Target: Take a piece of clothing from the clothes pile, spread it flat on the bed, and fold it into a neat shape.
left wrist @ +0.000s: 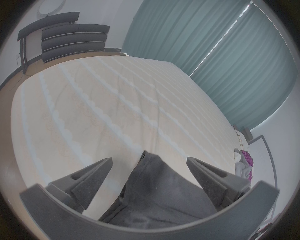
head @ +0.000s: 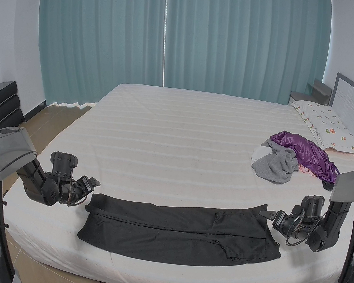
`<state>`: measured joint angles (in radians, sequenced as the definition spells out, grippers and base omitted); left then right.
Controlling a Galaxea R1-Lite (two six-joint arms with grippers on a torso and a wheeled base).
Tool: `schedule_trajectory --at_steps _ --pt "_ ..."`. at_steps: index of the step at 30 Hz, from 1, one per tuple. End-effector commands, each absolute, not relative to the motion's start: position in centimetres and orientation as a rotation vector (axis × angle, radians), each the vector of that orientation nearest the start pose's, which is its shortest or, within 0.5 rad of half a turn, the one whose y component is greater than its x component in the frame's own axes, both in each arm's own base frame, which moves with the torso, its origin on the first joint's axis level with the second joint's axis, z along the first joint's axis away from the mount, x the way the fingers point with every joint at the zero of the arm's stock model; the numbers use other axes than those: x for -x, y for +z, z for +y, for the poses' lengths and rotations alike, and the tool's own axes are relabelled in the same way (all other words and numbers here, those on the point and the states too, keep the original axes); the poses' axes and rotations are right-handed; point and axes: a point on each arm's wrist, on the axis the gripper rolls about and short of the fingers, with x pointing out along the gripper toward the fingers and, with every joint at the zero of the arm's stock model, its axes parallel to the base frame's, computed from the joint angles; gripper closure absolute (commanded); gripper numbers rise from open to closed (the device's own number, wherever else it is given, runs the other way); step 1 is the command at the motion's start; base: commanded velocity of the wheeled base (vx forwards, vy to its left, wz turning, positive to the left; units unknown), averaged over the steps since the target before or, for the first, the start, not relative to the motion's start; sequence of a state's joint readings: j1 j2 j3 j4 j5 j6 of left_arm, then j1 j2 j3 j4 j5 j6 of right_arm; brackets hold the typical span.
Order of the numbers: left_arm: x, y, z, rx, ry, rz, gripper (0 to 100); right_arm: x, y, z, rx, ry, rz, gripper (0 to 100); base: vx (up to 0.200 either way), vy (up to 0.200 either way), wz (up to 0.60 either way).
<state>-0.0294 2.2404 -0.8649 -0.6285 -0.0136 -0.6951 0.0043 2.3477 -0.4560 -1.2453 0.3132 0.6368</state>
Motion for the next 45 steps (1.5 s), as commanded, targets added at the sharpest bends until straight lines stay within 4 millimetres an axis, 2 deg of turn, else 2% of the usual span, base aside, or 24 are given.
schedule_trajectory --at_steps 1,10,14,15,24,29,44,45 --pt "-38.9 -1.5 -1.6 0.661 0.224 0.743 0 -31.6 -4.0 0.2 -0.738 0.071 0.703 0 0.000 0.000 0.00" --pt "-39.7 -3.0 -1.8 0.598 0.200 0.763 0 -31.9 -4.6 0.1 -0.748 0.062 0.710 0 0.000 0.000 0.00" --pt "-40.6 -3.3 -1.8 0.596 0.202 0.747 0 -31.8 -4.7 0.0 -0.762 0.054 0.713 0 0.000 0.000 0.00" --pt "-40.6 -3.4 -1.8 0.597 0.201 0.748 100 -31.8 -4.7 0.0 -0.762 0.054 0.713 0 0.000 0.000 0.00" --pt "-40.6 -3.2 -1.3 0.627 0.242 0.724 100 -31.8 -4.7 0.1 -0.764 0.057 0.714 0 0.000 0.000 0.00" --pt "-41.1 -2.8 -0.8 0.693 0.266 0.634 100 -31.8 -4.7 0.1 -0.765 0.059 0.717 0 0.000 0.000 0.00" --pt "-41.3 -2.9 -0.7 0.696 0.267 0.626 100 -31.8 -4.7 0.1 -0.776 0.055 0.716 0 0.000 0.000 0.00" --pt "-41.3 -2.9 -0.7 0.697 0.266 0.624 0 -31.8 -4.6 0.1 -0.777 0.055 0.715 0 0.000 0.000 0.00"
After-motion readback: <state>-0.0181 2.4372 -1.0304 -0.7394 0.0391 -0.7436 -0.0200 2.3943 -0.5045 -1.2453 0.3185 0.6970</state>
